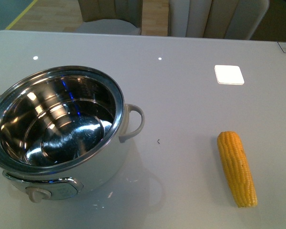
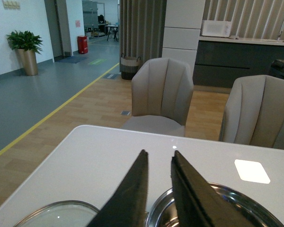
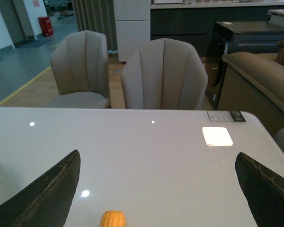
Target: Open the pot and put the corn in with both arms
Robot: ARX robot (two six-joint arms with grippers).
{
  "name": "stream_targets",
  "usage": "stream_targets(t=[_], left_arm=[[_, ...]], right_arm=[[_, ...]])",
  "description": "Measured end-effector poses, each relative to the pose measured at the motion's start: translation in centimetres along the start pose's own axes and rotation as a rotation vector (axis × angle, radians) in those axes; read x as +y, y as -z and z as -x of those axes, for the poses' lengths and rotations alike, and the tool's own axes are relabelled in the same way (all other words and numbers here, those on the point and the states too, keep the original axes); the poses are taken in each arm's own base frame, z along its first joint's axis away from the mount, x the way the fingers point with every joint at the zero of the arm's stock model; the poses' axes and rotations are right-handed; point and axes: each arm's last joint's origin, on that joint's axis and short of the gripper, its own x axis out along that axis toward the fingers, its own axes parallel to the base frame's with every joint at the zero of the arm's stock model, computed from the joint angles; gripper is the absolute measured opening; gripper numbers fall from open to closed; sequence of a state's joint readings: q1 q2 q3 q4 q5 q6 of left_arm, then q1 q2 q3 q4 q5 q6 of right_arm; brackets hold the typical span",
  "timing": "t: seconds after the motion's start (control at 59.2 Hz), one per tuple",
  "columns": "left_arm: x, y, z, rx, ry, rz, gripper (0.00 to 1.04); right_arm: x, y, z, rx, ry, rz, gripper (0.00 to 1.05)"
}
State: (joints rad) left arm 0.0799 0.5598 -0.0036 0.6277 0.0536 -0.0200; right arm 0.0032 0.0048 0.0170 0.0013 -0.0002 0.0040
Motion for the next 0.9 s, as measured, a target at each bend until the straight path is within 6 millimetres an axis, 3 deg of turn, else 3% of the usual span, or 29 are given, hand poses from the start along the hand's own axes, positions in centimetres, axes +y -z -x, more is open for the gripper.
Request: stream_targets(t=[0.084,0.473,0.862,0.895], left_arm=[[-0.7,0.0,1.2,0.022,0.020,0.002,0.03],[-0.8,0.1,3.3,0.058,0.022,-0.005,0.03],[-0.8,0.1,3.5,0.059,0.022,-0.005,0.03],[-0.8,0.1,3.5,0.059,0.022,-0.005,0.09]], right_arm=[[0.0,0.0,0.0,0.000,0.001,0.000,0.96],[0.0,0.0,0.0,0.000,0.001,0.000,0.96],[0.0,0.0,0.0,0.000,0.002,0.000,0.96],[0.0,0.0,0.0,0.000,0.002,0.000,0.96]])
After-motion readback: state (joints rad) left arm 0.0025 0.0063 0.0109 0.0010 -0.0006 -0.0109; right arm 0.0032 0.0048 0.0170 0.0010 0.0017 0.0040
